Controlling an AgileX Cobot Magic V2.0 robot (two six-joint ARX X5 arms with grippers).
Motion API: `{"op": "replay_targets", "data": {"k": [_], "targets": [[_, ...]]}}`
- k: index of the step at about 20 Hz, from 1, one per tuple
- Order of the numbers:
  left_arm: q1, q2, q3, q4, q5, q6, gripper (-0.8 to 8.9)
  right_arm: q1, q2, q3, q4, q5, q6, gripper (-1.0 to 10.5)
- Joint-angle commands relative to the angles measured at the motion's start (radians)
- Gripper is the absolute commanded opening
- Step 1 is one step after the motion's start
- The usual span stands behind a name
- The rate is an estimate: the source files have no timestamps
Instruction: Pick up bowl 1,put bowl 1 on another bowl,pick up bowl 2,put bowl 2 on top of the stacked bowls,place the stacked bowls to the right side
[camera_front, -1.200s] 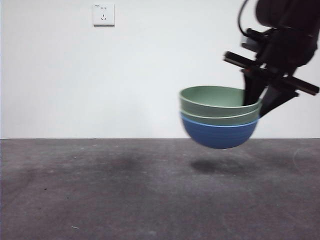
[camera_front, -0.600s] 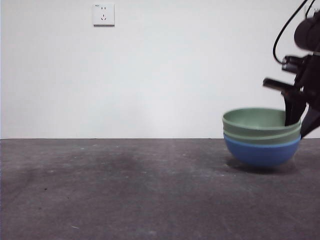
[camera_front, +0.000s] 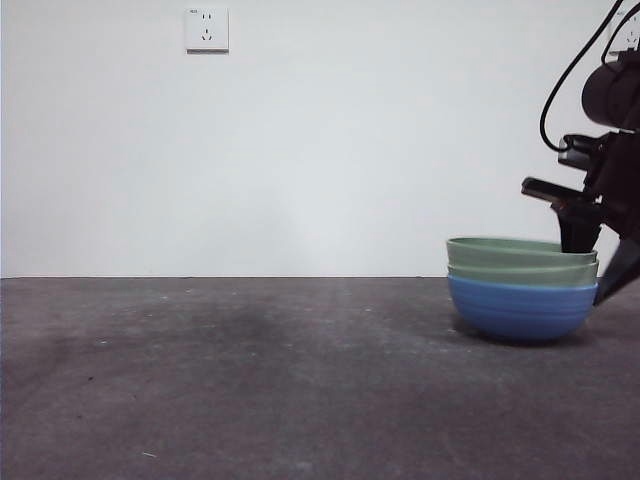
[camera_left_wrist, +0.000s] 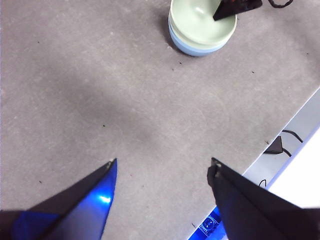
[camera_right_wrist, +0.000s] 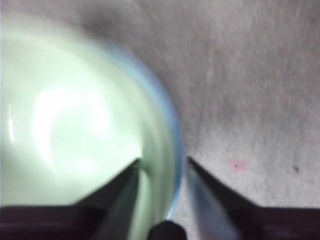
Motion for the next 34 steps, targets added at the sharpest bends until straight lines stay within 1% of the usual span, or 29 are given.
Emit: {"op": "replay_targets", "data": {"k": [1, 6, 9, 14, 16, 19, 24, 28, 30, 34], "targets": [[-0.001, 0.003, 0.001, 0.006, 0.0, 0.01, 3.12, 0.002, 0.017, -0.015, 0.0, 0.003, -0.014, 2.3], [-0.001, 0.003, 0.001, 0.006, 0.0, 0.01, 3.12, 0.002, 0.001, -0.014, 0.02, 0.002, -0.017, 2.3], [-0.001, 0.003, 0.001, 0.006, 0.0, 0.01, 3.12, 0.002, -0.057, -0.014, 0.018, 0.002, -0.025, 2.3], [-0.001, 0.003, 0.001, 0.01, 0.001, 0.011, 3.12, 0.002, -0.222, -0.014, -0.021, 0.005, -0.024, 2.3], [-0.001, 0.003, 0.001, 0.01, 0.001, 0.011, 3.12, 0.002, -0.309, -0.014, -0.07, 0.004, -0.025, 2.3], [-0.001, 0.003, 0.001, 0.008, 0.001, 0.013, 3.12, 0.011, -0.449, -0.014, -0.172, 0.001, -0.051, 2.3], [-0.001, 0.003, 0.001, -0.006, 0.004, 0.014, 3.12, 0.095, -0.669, -0.014, -0.407, 0.001, -0.093, 2.2], [-0.001, 0.003, 0.001, -0.036, 0.005, 0.014, 3.12, 0.216, -0.786, -0.014, -0.603, 0.002, -0.103, 2.2], [-0.001, 0.003, 0.001, -0.05, 0.005, 0.014, 3.12, 0.256, -0.819, -0.014, -0.653, 0.002, -0.103, 2.2], [-0.001, 0.003, 0.001, -0.061, 0.005, 0.014, 3.12, 0.293, -0.839, -0.014, -0.665, 0.002, -0.103, 2.2]]}}
